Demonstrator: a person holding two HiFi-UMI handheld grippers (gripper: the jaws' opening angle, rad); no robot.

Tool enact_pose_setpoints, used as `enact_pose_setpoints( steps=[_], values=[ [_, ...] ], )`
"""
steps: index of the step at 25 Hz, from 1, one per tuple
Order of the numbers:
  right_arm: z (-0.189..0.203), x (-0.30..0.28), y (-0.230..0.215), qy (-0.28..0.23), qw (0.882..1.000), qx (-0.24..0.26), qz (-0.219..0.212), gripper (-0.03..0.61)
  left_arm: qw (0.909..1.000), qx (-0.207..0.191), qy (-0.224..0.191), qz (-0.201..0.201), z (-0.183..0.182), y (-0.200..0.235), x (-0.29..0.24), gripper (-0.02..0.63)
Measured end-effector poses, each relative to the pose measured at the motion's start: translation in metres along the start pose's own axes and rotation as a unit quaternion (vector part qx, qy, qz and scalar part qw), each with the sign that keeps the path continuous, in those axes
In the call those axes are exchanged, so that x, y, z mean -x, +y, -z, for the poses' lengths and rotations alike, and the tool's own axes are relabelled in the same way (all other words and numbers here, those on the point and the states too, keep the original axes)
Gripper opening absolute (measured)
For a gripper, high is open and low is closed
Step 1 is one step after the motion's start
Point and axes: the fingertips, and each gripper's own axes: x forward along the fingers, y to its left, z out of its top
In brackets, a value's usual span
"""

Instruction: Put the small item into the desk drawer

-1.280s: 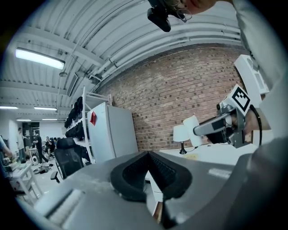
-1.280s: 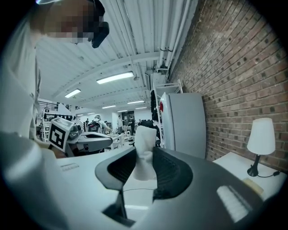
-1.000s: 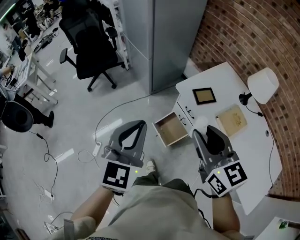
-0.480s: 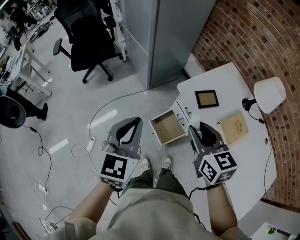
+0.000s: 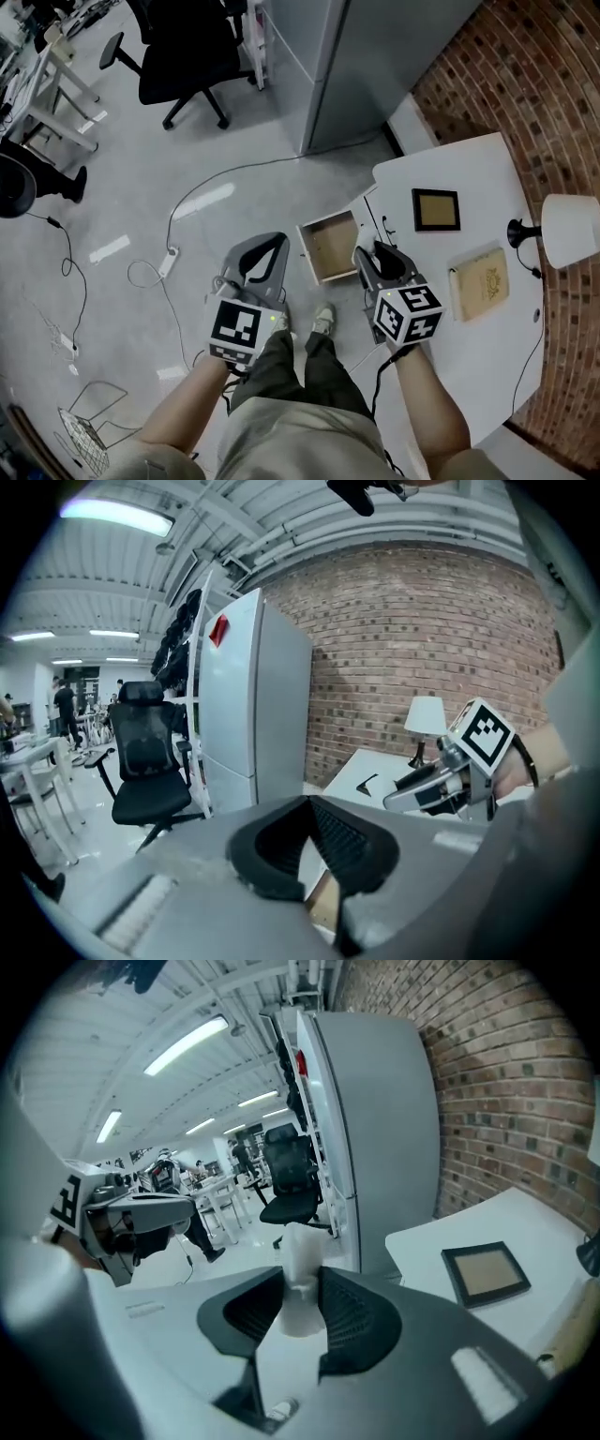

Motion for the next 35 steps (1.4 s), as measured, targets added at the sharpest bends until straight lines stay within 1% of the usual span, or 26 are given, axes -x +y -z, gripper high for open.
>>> enact_pose_setpoints(
  steps=[4, 8, 12, 17, 21, 24, 27, 30, 32, 35],
  values=[
    [0.035, -0.05, -0.02, 0.032, 0.999, -0.003, 0.002, 0.124, 0.9993, 0.025, 0.028, -0.01, 0.05, 0.011, -0.034, 0.003],
    [0.08, -0.096, -0.042, 0.062, 0.998, -0.012, 0.002, 0.124, 0.9977, 0.041, 0.052, -0.013, 0.105, 0.018, -0.066, 0.003],
    [0.131, -0.14, -0.064, 0.089, 0.996, -0.014, 0.004, 0.124, 0.9957, 0.056, 0.074, -0.012, 0.162, 0.023, -0.1, 0.003],
    [0.201, -0.189, -0.097, 0.127, 0.992, -0.012, 0.019, 0.124, 0.9928, 0.07, 0.097, -0.006, 0.232, 0.021, -0.136, 0.003],
    [0.258, -0.227, -0.123, 0.15, 0.988, -0.028, 0.033, 0.124, 0.9897, 0.084, 0.116, -0.003, 0.294, 0.019, -0.161, 0.003],
    [0.302, -0.256, -0.135, 0.169, 0.984, -0.046, 0.034, 0.124, 0.987, 0.089, 0.134, 0.002, 0.343, 0.014, -0.178, 0.003],
    [0.344, -0.28, -0.14, 0.188, 0.978, -0.083, 0.016, 0.126, 0.9854, 0.093, 0.142, 0.01, 0.386, 0.008, -0.194, 0.003],
    [0.389, -0.305, -0.154, 0.214, 0.974, -0.08, 0.015, 0.126, 0.9836, 0.11, 0.142, 0.022, 0.427, 0.003, -0.21, 0.003],
    [0.42, -0.322, -0.163, 0.233, 0.969, -0.079, 0.013, 0.126, 0.9819, 0.125, 0.141, 0.024, 0.454, 0.003, -0.219, 0.003],
    [0.465, -0.344, -0.177, 0.259, 0.964, -0.064, 0.014, 0.126, 0.9786, 0.135, 0.154, 0.025, 0.497, -0.003, -0.232, 0.003]
  ],
)
